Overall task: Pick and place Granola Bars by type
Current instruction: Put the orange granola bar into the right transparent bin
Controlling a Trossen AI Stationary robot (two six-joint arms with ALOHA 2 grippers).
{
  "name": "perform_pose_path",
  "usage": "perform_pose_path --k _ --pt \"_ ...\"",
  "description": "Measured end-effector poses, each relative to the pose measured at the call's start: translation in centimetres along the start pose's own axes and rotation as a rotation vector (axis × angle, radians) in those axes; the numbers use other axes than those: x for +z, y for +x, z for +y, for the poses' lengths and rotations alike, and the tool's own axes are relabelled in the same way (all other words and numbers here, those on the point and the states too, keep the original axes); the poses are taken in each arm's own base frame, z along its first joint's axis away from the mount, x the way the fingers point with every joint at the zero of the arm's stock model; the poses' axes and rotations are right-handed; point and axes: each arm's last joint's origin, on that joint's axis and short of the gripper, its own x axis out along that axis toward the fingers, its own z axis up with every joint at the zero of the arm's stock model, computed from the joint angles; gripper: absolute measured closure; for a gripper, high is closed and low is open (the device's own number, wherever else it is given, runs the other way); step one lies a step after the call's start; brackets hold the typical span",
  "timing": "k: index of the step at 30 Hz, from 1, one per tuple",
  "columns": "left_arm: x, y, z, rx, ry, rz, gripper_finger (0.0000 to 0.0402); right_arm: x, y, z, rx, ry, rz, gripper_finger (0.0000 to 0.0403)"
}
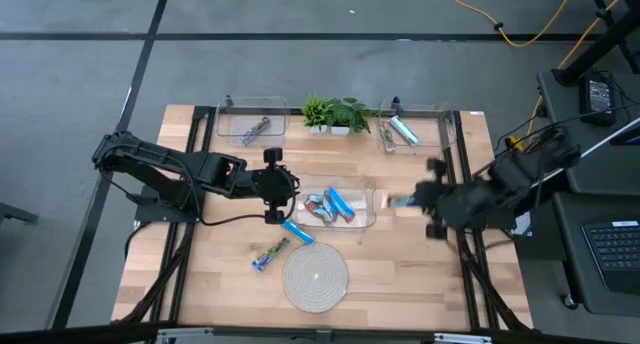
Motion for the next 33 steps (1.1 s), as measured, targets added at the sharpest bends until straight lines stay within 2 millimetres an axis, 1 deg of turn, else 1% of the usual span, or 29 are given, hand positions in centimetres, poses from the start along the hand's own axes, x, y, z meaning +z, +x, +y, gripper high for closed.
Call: perform_pose_path --k 2,7,10,15,19,22,26,28,30,33 --pt "0.0 0.0 0.0 0.000 0.007 0.000 0.0258 -0.3 -0.7 -1.6 -0.069 0.057 -0.031 0.0363" --pt "0.0 0.0 0.0 0.000 0.007 0.000 0.0258 -1.4 -1.5 -5.9 -0.290 0.150 -0.016 0.0363" --pt "0.0 0.0 0.0 0.000 0.009 0.000 0.0258 -1.8 -1.9 -8.6 -0.426 0.174 0.001 0.0363" --pt "0.0 0.0 0.0 0.005 0.009 0.000 0.0258 -2.3 -2.8 -12.6 -0.582 0.225 0.029 0.0363" --pt "0.0 0.0 0.0 0.005 0.009 0.000 0.0258 -2.6 -2.8 -15.0 -0.600 0.274 0.067 0.0363" --pt "0.0 0.0 0.0 0.006 0.009 0.000 0.0258 -2.6 -2.3 -16.6 -0.576 0.307 0.093 0.0363" --pt "0.0 0.0 0.0 0.006 0.009 0.000 0.0258 -2.4 -1.2 -18.9 -0.588 0.349 0.137 0.0363" --pt "0.0 0.0 0.0 0.005 0.013 0.000 0.0258 -2.5 -0.5 -20.3 -0.601 0.386 0.170 0.0363" --pt "0.0 0.0 0.0 0.006 0.017 0.000 0.0258 -2.6 0.5 -21.9 -0.575 0.442 0.195 0.0363" --pt "0.0 0.0 0.0 0.006 0.017 0.000 0.0258 -3.2 2.1 -24.2 -0.485 0.532 0.222 0.0363"
